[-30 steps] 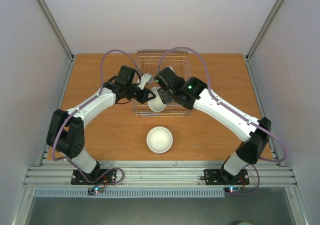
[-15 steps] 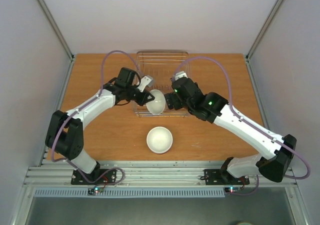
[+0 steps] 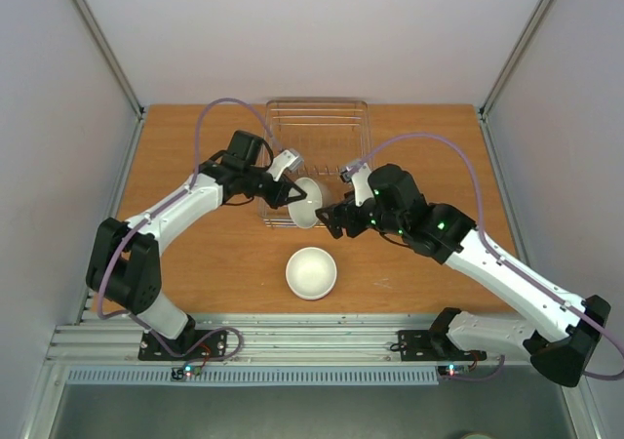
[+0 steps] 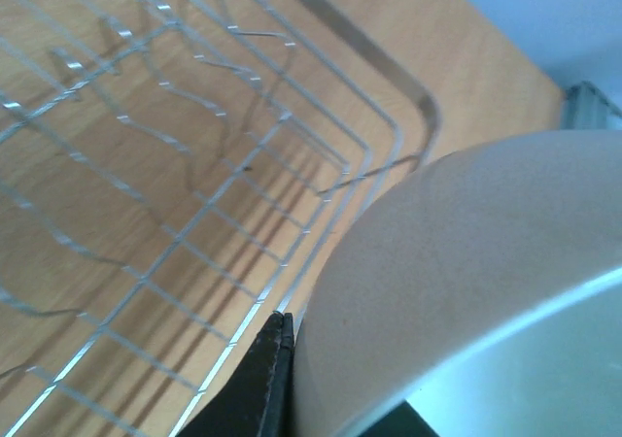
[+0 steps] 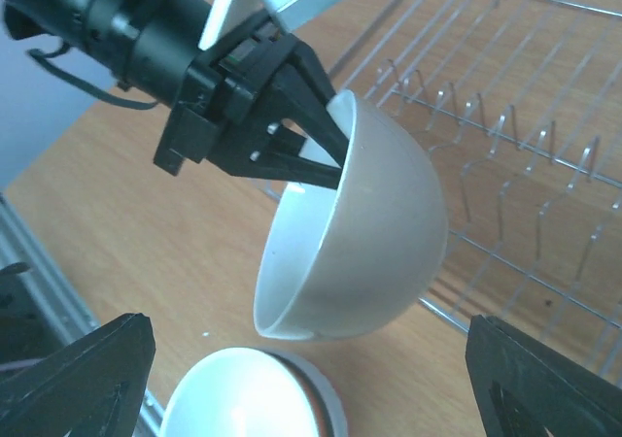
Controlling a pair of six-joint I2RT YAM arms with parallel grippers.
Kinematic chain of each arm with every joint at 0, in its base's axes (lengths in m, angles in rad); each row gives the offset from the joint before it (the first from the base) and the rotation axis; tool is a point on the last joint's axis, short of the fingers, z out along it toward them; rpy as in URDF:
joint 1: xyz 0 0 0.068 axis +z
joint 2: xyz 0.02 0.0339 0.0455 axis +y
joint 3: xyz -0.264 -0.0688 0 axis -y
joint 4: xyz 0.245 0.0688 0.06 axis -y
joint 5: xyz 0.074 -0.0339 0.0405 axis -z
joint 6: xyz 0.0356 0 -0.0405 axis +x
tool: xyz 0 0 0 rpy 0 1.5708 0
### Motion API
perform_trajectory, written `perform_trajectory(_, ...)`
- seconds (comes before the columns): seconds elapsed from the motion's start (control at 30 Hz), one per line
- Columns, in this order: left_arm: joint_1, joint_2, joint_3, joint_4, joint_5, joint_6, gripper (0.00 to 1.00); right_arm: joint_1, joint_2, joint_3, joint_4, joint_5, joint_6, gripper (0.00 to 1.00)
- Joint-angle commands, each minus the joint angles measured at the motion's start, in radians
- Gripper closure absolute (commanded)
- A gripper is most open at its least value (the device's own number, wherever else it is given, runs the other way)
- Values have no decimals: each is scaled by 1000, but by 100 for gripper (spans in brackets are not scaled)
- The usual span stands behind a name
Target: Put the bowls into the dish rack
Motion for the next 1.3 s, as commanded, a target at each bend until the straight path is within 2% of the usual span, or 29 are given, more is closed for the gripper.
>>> perform_trajectory(0.0,18,-18,53,4,287,46,99,-15,-46,-38,62,-132,25,10)
perform_trajectory(0.07,35,-19,53,-4,430,69,100,-28,-57,-61,72,-147,37,10)
perform_trajectory(0.13,47,-25,49,0,501,74,99,-43,-63,-85,84,-150,51,10)
perform_trajectory(0.37,53,-50,26,17,521,71,100,-60,-64,-140,146,-201,81,9)
perform_trajectory(0.57,54,-50,-17,95,437,29,100,-60,-92,-183,243,-300,106,4)
perform_trajectory(0.8,54,-33,-34,123,441,8,100,-59,-88,-192,299,-341,105,4)
perform_trajectory(1.27,51,-43,-41,144,458,-12,100,-59,-29,-175,332,-351,122,5)
